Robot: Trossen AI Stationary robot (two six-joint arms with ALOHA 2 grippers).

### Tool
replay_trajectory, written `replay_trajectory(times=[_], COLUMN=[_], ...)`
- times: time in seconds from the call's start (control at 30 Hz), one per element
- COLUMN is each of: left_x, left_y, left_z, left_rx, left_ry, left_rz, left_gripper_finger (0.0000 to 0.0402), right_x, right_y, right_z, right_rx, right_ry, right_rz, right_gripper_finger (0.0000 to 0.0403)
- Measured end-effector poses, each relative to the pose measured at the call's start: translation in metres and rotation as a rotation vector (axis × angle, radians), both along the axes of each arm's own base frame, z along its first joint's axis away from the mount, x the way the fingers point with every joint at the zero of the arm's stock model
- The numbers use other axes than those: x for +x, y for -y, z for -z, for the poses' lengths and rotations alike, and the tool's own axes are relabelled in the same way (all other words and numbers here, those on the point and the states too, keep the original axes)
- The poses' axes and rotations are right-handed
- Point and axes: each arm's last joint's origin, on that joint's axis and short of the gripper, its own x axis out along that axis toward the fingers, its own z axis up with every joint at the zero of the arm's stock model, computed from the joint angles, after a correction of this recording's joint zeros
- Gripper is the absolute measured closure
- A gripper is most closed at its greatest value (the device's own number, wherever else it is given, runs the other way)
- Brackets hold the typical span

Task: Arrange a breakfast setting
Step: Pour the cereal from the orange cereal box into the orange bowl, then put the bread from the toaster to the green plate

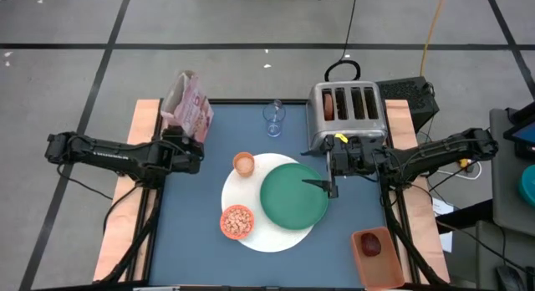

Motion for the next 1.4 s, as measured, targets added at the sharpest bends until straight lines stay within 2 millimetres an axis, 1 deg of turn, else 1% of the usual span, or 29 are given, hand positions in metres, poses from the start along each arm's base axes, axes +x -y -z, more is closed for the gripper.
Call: replay_trajectory(times=[0.4, 0.5, 0.6, 0.83, 1.07, 1.4], left_x=[0.0002, 0.0002, 0.0002, 0.0004, 0.0, -0.0008], left_y=[0.0003, 0.0003, 0.0004, 0.0018, 0.002, 0.0049], left_z=[0.0005, 0.0005, 0.0006, 0.0024, 0.0028, 0.0061], left_rx=[-0.021, -0.021, -0.027, -0.101, -0.114, -0.261], left_ry=[0.004, 0.004, 0.003, 0.0, 0.003, 0.0], left_rz=[0.003, 0.003, 0.005, 0.023, 0.019, 0.039], left_gripper_finger=[0.0026, 0.0009, 0.0005, 0.0005, 0.0004, 0.0004], right_x=[0.0, 0.0, 0.0, 0.0, 0.0, 0.0], right_y=[0.0, 0.0, -0.0001, -0.0001, 0.0, -0.0001], right_z=[0.0, 0.0, 0.0, 0.0, 0.0, 0.0], right_rx=[0.0, 0.0, 0.0, 0.0, 0.0, 0.0], right_ry=[0.0, 0.0, 0.0, 0.0, 0.0, 0.0], right_rz=[0.0, 0.0, 0.0, -0.001, 0.0, 0.0], right_gripper_finger=[0.0046, 0.0046, 0.0046, 0.0046, 0.0046, 0.0046])
